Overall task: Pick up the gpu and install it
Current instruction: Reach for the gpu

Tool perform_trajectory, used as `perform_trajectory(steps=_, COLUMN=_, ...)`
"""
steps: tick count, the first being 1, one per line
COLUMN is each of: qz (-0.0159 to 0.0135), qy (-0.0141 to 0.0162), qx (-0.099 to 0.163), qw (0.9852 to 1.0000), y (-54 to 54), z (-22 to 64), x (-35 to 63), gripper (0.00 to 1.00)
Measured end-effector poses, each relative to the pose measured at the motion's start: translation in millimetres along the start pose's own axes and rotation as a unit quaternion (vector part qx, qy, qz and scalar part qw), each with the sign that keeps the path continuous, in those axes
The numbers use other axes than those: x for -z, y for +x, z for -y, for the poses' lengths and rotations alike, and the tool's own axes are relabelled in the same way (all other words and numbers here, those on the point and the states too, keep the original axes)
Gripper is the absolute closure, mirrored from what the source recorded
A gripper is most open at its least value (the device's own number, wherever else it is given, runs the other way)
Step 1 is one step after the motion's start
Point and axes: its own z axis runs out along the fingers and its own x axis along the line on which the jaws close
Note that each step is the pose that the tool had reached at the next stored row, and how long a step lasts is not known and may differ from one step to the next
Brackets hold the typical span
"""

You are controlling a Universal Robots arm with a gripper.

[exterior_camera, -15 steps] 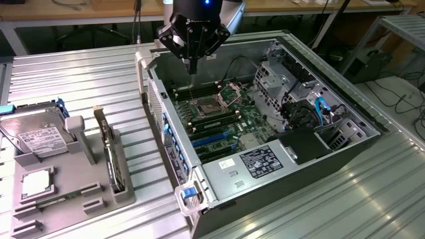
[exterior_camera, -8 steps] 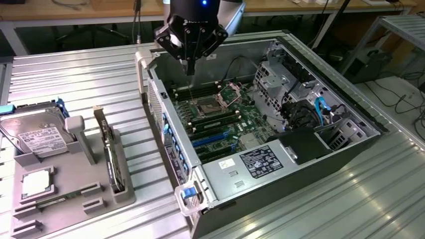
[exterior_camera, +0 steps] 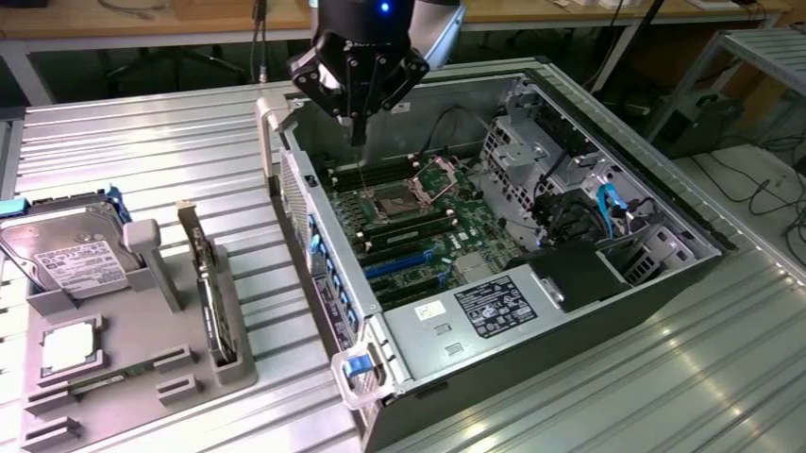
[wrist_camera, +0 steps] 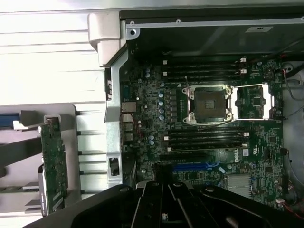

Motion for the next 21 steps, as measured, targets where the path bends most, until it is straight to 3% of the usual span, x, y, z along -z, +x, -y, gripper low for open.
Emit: perform_trajectory(steps=21, qz=-0.0012, qy=-0.0007, qx=0.026, qw=0.9997, y=16.4, z=9.8, x=0.8, gripper=0.89)
